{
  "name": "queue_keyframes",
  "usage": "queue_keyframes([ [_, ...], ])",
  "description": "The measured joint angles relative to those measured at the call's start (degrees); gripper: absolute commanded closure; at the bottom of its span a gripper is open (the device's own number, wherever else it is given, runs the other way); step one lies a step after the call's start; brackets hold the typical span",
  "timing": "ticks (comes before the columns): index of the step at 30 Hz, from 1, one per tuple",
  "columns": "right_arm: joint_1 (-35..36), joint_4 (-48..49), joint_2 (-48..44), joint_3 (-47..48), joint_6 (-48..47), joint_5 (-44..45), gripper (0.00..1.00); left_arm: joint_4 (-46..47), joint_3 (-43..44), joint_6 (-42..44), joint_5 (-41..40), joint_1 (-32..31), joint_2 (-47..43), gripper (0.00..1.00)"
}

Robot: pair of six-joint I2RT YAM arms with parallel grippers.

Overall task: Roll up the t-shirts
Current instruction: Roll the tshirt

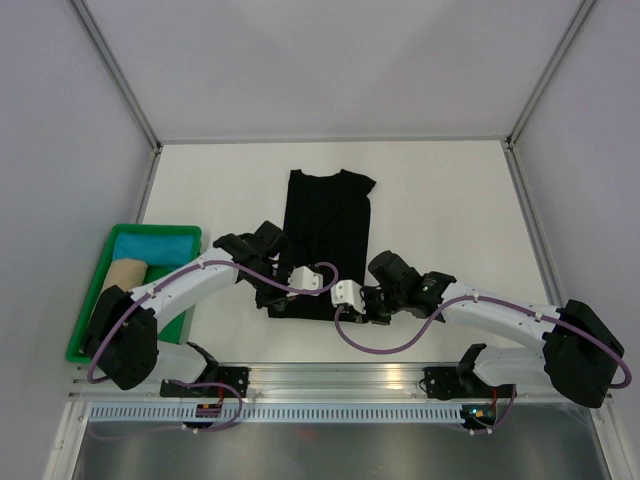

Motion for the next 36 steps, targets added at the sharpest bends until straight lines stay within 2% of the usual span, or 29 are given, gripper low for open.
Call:
queue_keyframes([
  [5,-8.50,-1.86,2.12,1.70,0.98,-8.50,1.00,-1.88,1.05,2.45,3.76,2.49,3.10,0.83],
  [11,-12.87,-3.50,7.80,4.63,2.82,-12.52,1.00,-2.71,4.81,3.23,4.13,5.68,8.92,0.55],
  [15,-16.65,-3.48,9.75,5.11,5.55,-14.53,1.00,-2.36,6.29,3.04,4.33,6.88,10.29,0.40],
  [21,-19.69,-3.45,11.30,6.29,7.87,-15.82,1.00,-1.95,5.18,0.94,5.68,7.13,7.39,0.39],
  [25,-20.09,-3.45,11.41,6.29,8.44,-16.37,1.00,1.86,1.90,-2.80,5.55,7.10,5.51,0.46],
  [28,-20.31,-3.41,11.41,6.29,9.16,-16.59,1.00,4.61,0.76,-5.66,4.57,7.06,6.71,0.47],
  [29,-20.31,-3.39,11.43,6.29,9.70,-16.50,1.00,5.40,0.66,-6.54,4.55,7.06,7.32,0.52],
  [31,-20.31,-3.41,11.67,6.45,10.78,-16.24,1.00,6.49,0.20,-7.82,4.72,7.06,7.87,0.72],
  [32,-20.31,-3.43,12.04,6.71,11.23,-16.13,1.00,6.82,-0.17,-8.59,5.03,7.06,7.87,0.92],
  [33,-20.31,-3.43,12.52,7.06,11.67,-16.06,1.00,6.86,-0.39,-9.42,5.35,7.06,7.82,0.97],
  [36,-20.44,-3.26,13.60,7.58,12.72,-15.50,1.00,7.23,-0.72,-10.23,5.60,7.06,7.61,0.98],
])
